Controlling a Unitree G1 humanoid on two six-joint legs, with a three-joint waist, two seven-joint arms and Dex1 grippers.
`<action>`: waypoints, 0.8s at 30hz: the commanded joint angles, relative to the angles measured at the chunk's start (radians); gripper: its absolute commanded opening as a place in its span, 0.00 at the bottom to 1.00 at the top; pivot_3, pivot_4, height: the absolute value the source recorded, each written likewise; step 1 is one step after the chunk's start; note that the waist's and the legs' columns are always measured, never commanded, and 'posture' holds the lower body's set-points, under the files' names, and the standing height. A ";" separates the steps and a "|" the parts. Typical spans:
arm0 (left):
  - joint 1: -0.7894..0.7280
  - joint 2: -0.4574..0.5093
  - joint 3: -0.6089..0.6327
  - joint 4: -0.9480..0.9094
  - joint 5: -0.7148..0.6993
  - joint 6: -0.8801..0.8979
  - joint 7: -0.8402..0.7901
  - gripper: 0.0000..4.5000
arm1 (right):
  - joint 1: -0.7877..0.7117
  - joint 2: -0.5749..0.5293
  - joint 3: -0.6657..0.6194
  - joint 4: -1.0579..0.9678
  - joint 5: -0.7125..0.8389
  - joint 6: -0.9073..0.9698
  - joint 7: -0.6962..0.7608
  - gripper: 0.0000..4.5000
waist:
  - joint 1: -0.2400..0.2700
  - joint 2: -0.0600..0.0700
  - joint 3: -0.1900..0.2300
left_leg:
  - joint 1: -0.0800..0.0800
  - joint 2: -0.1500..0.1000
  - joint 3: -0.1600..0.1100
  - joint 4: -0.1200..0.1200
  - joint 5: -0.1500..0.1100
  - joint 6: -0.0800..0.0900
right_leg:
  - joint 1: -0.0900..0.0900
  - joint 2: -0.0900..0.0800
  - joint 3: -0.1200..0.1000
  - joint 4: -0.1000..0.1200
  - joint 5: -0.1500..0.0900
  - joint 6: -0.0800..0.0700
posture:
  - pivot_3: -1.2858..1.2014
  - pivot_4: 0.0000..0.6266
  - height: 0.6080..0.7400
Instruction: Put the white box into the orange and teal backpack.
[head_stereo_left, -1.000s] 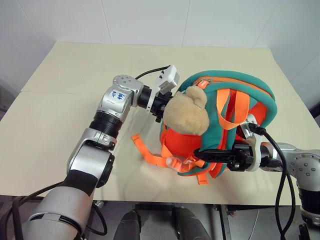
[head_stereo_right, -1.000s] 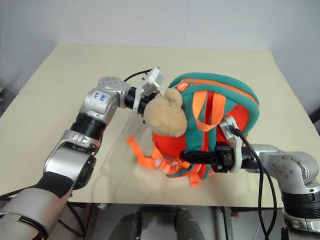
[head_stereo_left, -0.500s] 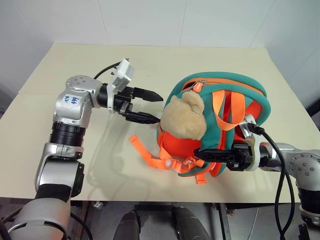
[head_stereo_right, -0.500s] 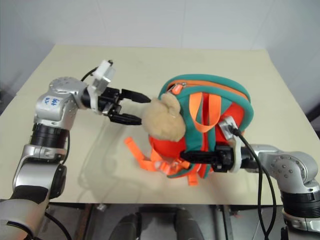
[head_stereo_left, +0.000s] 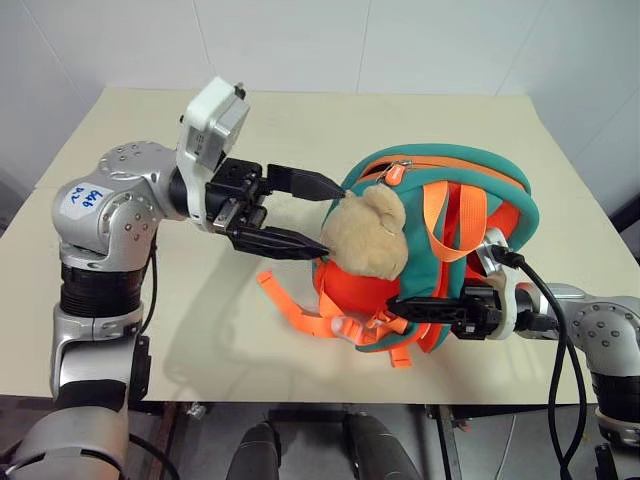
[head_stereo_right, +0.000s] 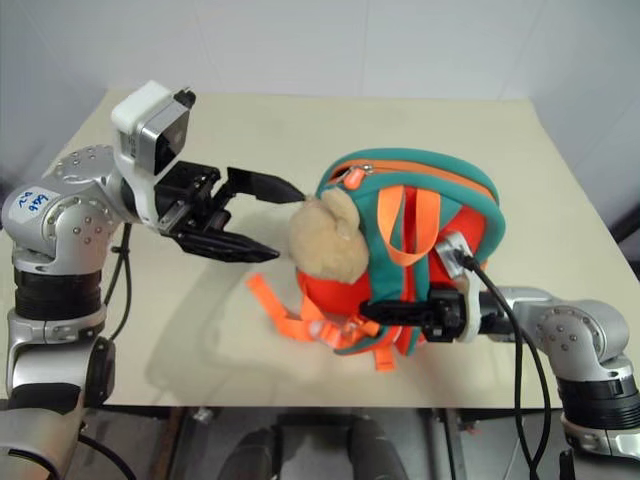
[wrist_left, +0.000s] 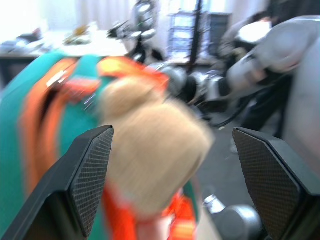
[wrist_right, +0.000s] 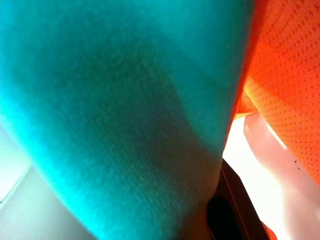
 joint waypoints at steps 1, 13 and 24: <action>0.007 -0.002 -0.025 -0.036 -0.004 -0.018 0.023 0.90 | -0.017 -0.005 -0.003 0.002 -0.001 -0.015 0.024 0.05 | -0.001 0.000 0.000 | 0.001 0.000 0.000 0.000 0.000 0.000 | 0.000 0.000 0.000 0.000 0.000 0.000 | 0.52 0.24 1.00; 0.006 -0.047 -0.154 0.053 0.249 -0.305 0.148 0.90 | -0.002 0.015 -0.017 -0.024 0.005 -0.014 0.013 0.05 | 0.003 0.000 0.000 | 0.001 0.000 0.000 0.000 0.000 0.000 | 0.001 0.000 0.000 -0.001 0.000 0.000 | 0.52 0.24 1.00; 0.035 -0.059 -0.243 0.016 0.384 -0.456 0.171 0.90 | 0.001 0.026 -0.023 -0.032 0.008 -0.017 0.003 0.05 | 0.004 0.000 0.000 | 0.001 0.000 0.000 0.000 0.000 0.000 | 0.002 0.000 0.000 -0.002 0.000 0.000 | 0.52 0.24 1.00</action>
